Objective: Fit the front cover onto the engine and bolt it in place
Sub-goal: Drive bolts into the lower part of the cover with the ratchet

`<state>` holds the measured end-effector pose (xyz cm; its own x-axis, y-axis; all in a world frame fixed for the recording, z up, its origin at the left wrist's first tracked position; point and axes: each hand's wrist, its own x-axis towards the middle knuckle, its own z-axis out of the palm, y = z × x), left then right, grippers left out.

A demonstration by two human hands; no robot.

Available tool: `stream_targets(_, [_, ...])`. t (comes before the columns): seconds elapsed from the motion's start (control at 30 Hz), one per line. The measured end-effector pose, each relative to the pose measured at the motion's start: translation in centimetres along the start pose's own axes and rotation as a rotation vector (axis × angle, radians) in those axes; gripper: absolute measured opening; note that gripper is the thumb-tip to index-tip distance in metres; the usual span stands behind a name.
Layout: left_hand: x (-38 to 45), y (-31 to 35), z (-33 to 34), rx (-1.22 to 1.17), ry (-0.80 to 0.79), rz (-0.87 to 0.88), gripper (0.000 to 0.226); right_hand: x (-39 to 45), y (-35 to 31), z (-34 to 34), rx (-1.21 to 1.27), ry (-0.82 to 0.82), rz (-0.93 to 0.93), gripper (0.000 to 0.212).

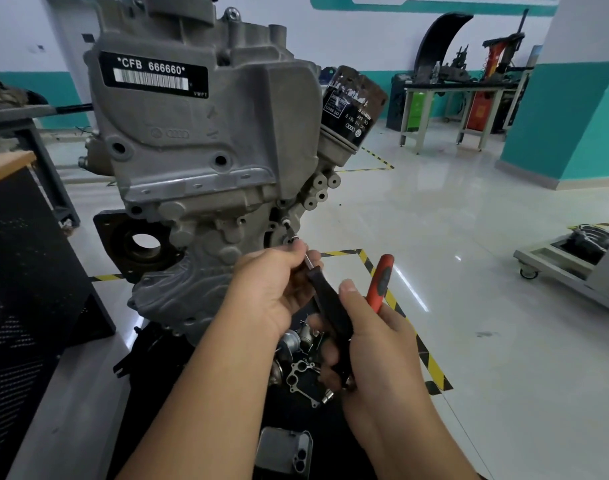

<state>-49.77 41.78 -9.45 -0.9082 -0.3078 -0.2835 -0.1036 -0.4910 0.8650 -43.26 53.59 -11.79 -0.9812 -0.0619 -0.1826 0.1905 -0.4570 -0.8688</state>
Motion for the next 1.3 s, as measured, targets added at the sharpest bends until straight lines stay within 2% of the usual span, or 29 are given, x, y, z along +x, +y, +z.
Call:
stream_targets(0.1, [0.0,-0.1,0.3,-0.011,0.065,0.054,0.011,-0.1,0.1,0.1,0.007,0.022,-0.056,0.026])
stream_targets(0.23, [-0.1,0.1,0.4,-0.052,0.024,0.016,0.007,-0.1,0.0,-0.1,-0.017,0.052,-0.096,0.017])
stream_targets(0.33, [0.3,0.7,0.0,-0.031,-0.041,-0.003,0.017,0.0,0.0,0.0,-0.023,0.05,-0.07,0.021])
stream_targets(0.47, [0.7,0.8,0.1,-0.039,0.009,0.004,0.006,-0.2,0.1,0.2,-0.028,-0.009,-0.09,0.028])
stream_targets(0.57, [0.7,0.4,0.4,-0.051,0.042,0.026,0.008,-0.3,0.0,0.2,-0.041,0.01,-0.124,0.029])
stream_targets(0.77, [-0.3,0.6,0.1,-0.094,-0.17,-0.131,0.022,-0.2,-0.1,0.1,-0.027,-0.007,-0.042,0.016])
stream_targets(0.87, [-0.3,0.5,0.2,-0.043,-0.11,-0.083,0.02,-0.3,0.1,0.1,-0.02,-0.019,-0.041,0.02])
stream_targets(1.0, [-0.3,0.3,0.5,-0.034,-0.043,-0.059,0.01,0.0,0.1,0.0,-0.031,0.06,-0.123,0.024])
stream_targets(1.17, [-0.3,0.4,0.0,-0.011,-0.147,-0.112,0.018,0.1,-0.1,-0.4,0.001,0.047,-0.062,0.024])
stream_targets(1.3, [-0.2,0.7,-0.2,0.007,-0.098,-0.084,0.017,-0.2,-0.1,0.0,-0.012,-0.002,-0.051,0.03])
